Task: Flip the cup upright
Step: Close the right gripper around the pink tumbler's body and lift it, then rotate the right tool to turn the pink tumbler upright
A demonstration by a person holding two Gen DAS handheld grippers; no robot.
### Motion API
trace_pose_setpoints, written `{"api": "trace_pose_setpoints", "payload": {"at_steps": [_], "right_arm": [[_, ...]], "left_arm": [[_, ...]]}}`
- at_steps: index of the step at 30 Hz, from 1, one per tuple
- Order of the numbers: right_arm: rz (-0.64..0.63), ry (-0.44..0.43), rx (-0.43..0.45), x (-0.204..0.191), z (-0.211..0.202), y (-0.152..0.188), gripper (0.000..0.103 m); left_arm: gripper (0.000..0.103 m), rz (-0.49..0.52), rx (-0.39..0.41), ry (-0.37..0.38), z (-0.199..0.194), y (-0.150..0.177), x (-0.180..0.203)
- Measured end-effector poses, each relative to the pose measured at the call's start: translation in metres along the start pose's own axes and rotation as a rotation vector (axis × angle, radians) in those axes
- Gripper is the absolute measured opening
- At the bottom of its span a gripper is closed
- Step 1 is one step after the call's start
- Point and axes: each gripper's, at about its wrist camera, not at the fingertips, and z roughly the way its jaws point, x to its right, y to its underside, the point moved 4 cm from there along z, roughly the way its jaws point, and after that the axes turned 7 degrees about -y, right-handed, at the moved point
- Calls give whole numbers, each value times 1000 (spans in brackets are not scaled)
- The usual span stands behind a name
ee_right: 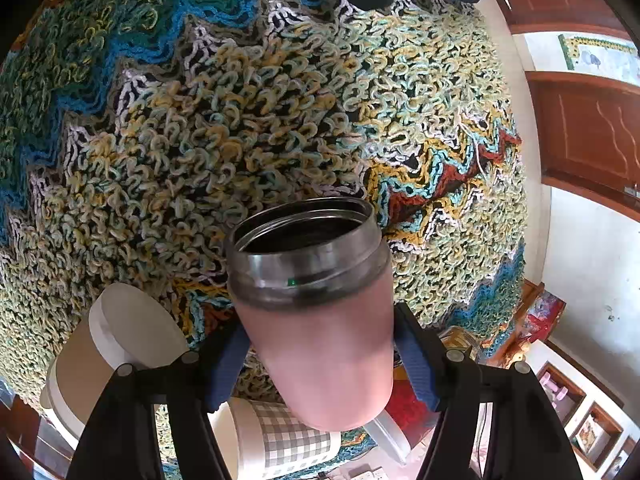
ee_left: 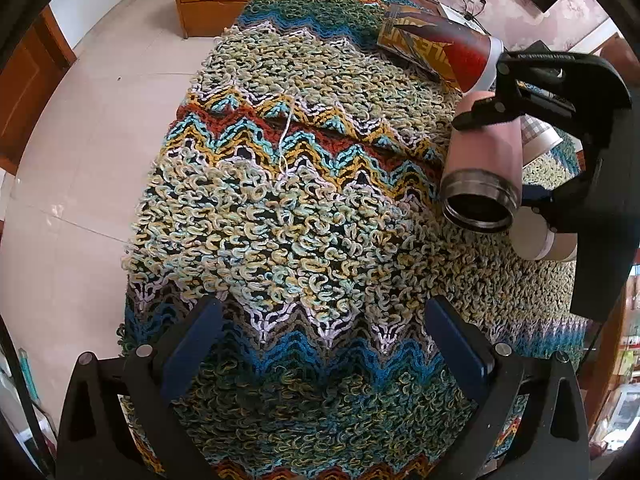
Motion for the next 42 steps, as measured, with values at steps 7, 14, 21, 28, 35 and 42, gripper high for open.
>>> {"api": "trace_pose_setpoints", "payload": {"at_steps": [7, 14, 21, 28, 35, 42], "right_arm": [[153, -40, 42, 5, -18, -6, 69], [326, -7, 88, 11, -42, -11, 69], [547, -53, 170, 11, -71, -22, 69], [948, -300, 261, 4, -100, -26, 69], [1386, -748, 310, -51, -103, -33, 69], [1845, -1126, 379, -109, -86, -27, 69]], "left_arm": [[102, 7, 8, -1, -6, -2, 2], [102, 12, 20, -16, -17, 5, 11], [102, 11, 24, -53, -40, 37, -2], [102, 15, 8, -60, -47, 63, 1], [102, 44, 12, -45, -50, 73, 22], [102, 117, 24, -30, -53, 85, 48]]}}
